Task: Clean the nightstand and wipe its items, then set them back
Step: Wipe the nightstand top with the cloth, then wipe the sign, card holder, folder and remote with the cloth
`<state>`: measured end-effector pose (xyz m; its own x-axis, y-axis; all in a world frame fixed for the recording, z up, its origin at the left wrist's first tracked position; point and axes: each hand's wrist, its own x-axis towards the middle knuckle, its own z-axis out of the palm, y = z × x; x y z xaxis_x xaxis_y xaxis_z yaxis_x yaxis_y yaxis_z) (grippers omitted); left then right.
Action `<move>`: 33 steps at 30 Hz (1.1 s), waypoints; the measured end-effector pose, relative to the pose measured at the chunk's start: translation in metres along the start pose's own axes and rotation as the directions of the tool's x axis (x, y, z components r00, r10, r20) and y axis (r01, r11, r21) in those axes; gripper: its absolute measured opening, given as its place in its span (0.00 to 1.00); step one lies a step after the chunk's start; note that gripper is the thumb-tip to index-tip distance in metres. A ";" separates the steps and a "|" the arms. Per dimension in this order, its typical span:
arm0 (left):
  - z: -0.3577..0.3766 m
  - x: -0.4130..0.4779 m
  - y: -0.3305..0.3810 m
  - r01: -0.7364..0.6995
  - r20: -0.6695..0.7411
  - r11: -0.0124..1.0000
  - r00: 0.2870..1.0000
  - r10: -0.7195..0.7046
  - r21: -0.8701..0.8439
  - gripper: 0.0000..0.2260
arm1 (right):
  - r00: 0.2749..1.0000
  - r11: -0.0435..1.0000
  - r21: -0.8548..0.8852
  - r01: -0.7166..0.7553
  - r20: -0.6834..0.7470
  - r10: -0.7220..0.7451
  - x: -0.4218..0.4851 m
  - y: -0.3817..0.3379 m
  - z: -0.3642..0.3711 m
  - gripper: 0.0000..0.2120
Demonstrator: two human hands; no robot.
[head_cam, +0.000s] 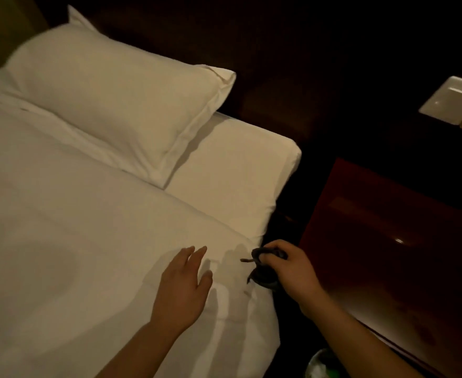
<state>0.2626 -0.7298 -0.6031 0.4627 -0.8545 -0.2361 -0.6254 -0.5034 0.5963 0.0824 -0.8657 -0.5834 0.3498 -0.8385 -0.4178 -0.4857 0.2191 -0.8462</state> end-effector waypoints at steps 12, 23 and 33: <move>-0.033 -0.076 -0.055 0.290 -0.185 0.955 0.944 -0.275 0.058 0.26 | 0.957 0.985 -0.102 0.140 0.270 -0.108 -0.001 -0.034 0.074 0.03; -0.056 -0.138 -0.074 0.418 -0.304 0.908 0.861 -0.408 -0.036 0.27 | 0.873 0.985 -0.017 0.174 0.465 -0.146 -0.032 -0.062 0.131 0.02; -0.098 -0.235 -0.173 0.518 -0.434 0.837 0.722 -0.539 -0.178 0.22 | 0.589 0.998 -0.025 -0.056 0.806 0.053 -0.112 -0.074 0.254 0.29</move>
<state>0.3236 -0.4299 -0.5757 0.9436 -0.2902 -0.1592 -0.1721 -0.8410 0.5129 0.2822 -0.6610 -0.5580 0.8262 -0.0803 -0.5577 -0.5242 0.2532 -0.8131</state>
